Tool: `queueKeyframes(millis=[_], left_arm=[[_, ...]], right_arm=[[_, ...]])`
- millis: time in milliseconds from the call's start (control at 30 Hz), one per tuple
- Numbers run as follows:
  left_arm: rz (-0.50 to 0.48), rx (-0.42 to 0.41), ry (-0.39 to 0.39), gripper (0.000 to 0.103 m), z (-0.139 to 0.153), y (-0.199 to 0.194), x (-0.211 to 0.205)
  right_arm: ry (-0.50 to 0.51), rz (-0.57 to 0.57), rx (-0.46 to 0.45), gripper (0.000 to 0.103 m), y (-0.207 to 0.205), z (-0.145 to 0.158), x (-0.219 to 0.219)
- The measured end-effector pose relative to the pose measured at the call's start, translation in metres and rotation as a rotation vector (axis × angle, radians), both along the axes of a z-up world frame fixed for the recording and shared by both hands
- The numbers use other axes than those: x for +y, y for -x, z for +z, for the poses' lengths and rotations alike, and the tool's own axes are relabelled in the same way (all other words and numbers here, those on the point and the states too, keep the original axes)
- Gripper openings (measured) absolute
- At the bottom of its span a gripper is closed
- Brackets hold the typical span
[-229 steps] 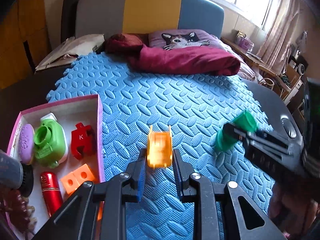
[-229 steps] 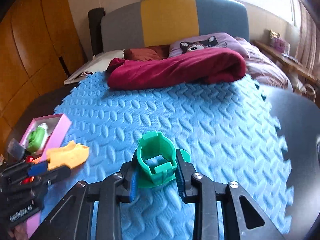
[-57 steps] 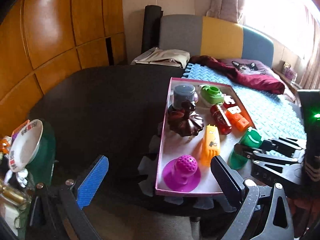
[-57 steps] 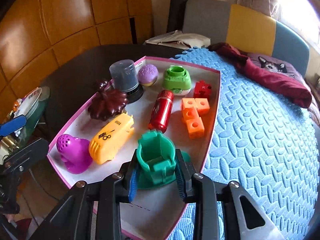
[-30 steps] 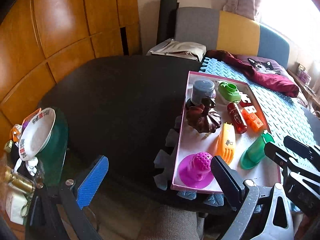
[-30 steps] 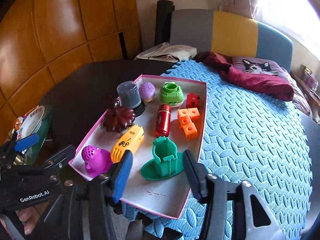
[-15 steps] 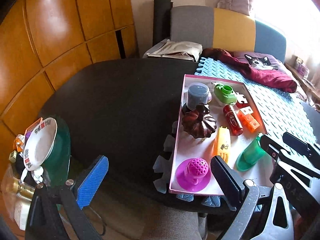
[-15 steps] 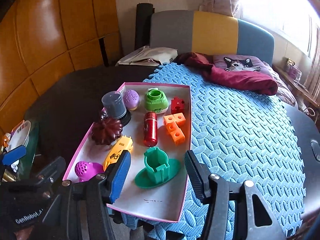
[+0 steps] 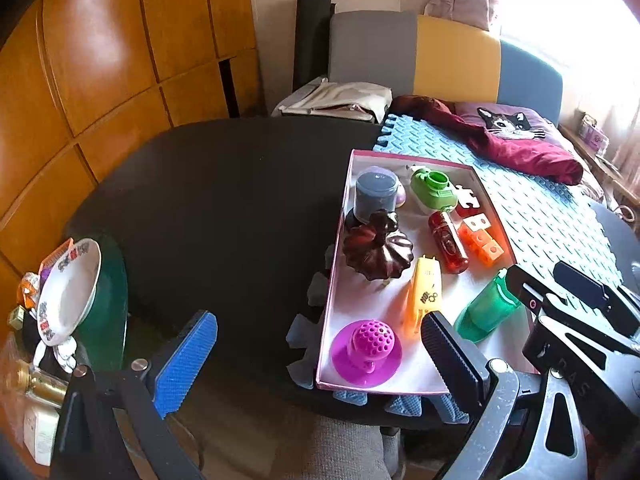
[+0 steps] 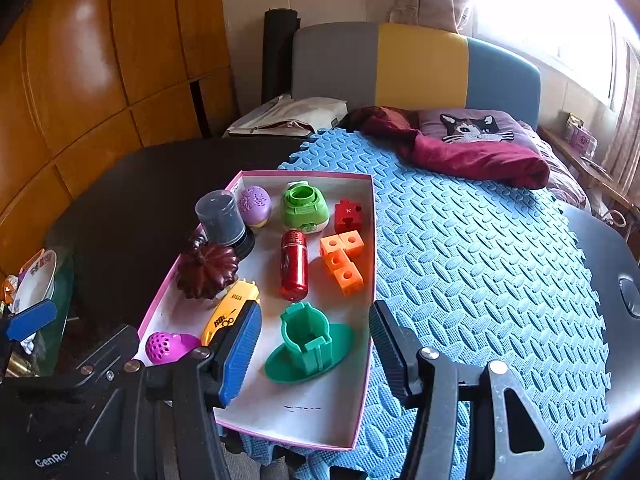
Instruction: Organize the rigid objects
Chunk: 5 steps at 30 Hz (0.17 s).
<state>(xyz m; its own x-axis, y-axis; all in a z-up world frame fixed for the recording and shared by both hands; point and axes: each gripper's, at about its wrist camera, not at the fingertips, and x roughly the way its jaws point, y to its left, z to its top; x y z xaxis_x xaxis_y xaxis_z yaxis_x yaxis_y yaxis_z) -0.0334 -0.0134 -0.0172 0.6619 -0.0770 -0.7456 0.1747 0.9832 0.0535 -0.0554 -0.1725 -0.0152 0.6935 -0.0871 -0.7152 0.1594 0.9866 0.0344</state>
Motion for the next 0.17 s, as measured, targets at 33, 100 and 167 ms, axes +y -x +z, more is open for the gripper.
queueKeyframes(millis=[33,100,167], left_arm=[[0.002,-0.011,-0.004,0.103,0.0010,0.0013,-0.0010],[0.003,-0.028,-0.011,0.103,0.0023,0.0035,-0.0027],[0.000,-0.037,-0.023,0.103,0.0026,0.0045,-0.0047]], right_arm=[[-0.001,-0.002,0.001,0.057,-0.0003,0.0004,-0.0006],[-0.005,-0.003,0.000,0.057,-0.0004,0.0007,-0.0019],[-0.008,-0.008,-0.002,0.057,0.0000,0.0011,-0.0031]])
